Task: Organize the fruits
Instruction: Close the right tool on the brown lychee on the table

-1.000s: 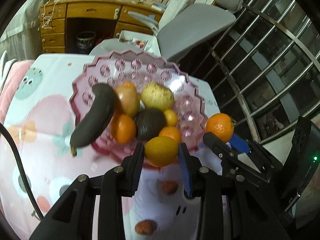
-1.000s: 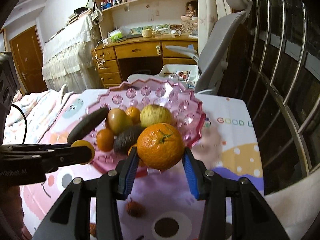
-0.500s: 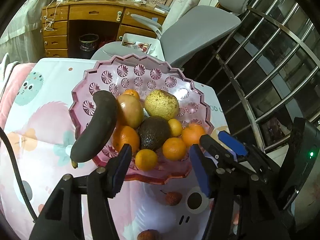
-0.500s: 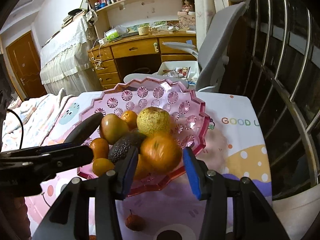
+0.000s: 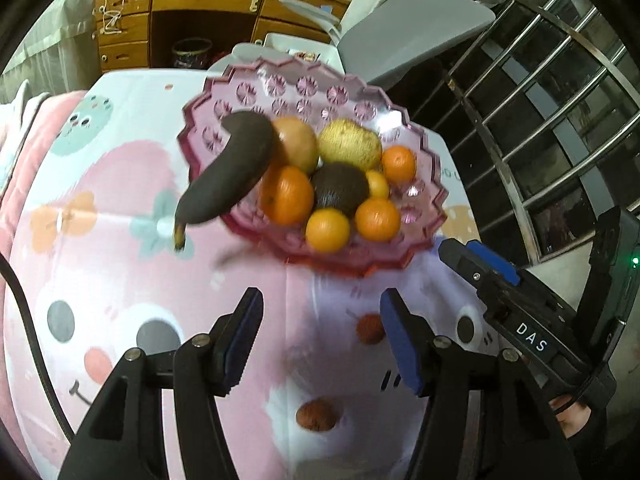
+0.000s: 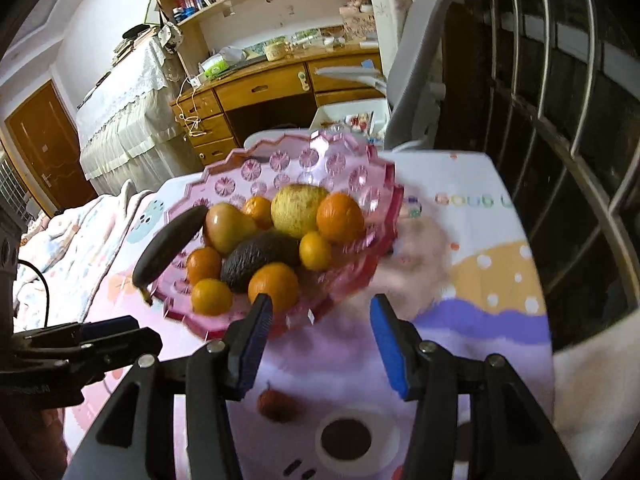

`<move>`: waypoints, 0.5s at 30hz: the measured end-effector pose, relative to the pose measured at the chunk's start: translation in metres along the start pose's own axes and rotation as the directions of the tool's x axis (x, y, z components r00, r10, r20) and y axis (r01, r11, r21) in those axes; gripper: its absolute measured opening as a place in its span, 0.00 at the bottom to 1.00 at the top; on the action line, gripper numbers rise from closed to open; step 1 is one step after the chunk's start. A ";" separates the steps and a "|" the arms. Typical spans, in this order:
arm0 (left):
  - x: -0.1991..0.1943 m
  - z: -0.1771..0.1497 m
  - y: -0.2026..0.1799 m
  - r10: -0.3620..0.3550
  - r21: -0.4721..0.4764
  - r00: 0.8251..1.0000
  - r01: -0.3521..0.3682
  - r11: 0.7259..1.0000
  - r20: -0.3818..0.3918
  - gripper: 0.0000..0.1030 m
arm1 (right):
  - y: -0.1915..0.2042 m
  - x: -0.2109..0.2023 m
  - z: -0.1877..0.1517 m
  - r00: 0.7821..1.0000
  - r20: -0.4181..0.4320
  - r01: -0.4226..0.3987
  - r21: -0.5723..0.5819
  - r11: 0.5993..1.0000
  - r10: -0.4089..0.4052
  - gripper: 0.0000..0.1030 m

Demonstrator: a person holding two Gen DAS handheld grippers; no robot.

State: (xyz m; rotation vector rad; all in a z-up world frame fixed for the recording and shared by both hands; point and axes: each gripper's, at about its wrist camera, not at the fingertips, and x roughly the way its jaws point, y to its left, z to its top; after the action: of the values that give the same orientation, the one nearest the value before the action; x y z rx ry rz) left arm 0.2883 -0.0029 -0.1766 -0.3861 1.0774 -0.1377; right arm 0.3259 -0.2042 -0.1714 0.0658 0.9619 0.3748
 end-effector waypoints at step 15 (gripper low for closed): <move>0.013 -0.060 0.012 0.021 0.045 0.987 -0.014 0.999 -0.161 0.59 | 0.012 0.021 -0.040 0.977 -0.206 -0.030 0.123 0.992 0.055 0.50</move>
State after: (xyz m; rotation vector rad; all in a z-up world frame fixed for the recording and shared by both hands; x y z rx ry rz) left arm 0.2407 -0.0102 -0.2166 -0.3297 1.2355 -0.1790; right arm 0.3006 -0.1898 -0.2087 0.1586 1.1923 0.3684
